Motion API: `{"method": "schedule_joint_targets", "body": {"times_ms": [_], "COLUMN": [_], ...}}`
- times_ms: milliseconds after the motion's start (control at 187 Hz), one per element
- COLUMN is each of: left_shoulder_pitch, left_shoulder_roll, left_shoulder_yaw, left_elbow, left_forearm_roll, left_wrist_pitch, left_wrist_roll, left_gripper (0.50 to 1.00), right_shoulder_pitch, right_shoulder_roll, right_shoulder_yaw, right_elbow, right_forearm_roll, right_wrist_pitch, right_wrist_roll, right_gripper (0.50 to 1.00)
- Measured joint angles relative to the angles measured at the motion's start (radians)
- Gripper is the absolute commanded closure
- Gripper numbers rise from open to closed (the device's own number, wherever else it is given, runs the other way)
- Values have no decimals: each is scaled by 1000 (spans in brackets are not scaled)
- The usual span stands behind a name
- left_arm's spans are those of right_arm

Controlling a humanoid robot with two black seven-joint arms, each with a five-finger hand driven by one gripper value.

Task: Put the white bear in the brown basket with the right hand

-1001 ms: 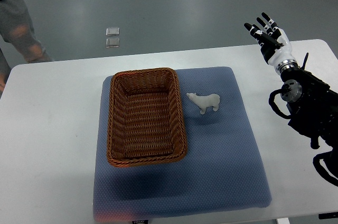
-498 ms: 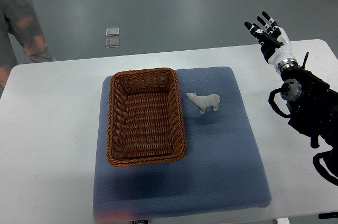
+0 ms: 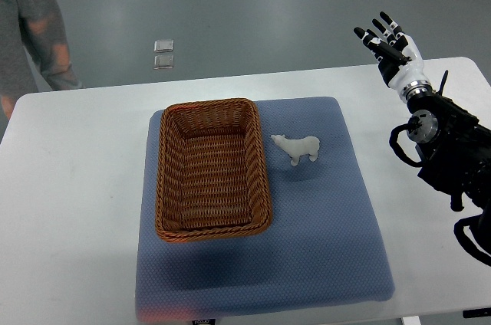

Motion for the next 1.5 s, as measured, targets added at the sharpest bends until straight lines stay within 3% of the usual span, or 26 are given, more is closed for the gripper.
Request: {"method": "schedule_joint_targets", "body": {"times_ms": [134,327,407,637,819,1023,1291,1500], "left_shoulder_pitch": [0,0,0,0,0,0,0,0], "left_shoulder_roll": [0,0,0,0,0,0,0,0], "left_shoulder_yaw": [0,0,0,0,0,0,0,0], "left_elbow": [0,0,0,0,0,0,0,0], "left_forearm_roll": [0,0,0,0,0,0,0,0], "left_wrist_pitch": [0,0,0,0,0,0,0,0], "left_wrist_roll": [0,0,0,0,0,0,0,0], "left_gripper": [500,500,500,500,500,500,500,500], "right_shoulder_pitch": [0,-3,13,54,111,231,452,582], "right_shoulder_roll": [0,-71,-95,-144,-202,-260,-367,-408], "right_shoulder_yaw": [-8,-30,-43,-89,-253,-494,-707,-856], "right_elbow": [49,342,397,488,571,621,774,962], "right_forearm_roll": [1,-60,-130,-404,-640,-888,-1089,-1115], "right_wrist_pitch": [-32,-236,-287,-350,-407,-375,-169,-44], "right_wrist_roll": [0,21,27,19,16,16,11,-45], "right_gripper": [574,574,574,574,574,574,576,579]}}
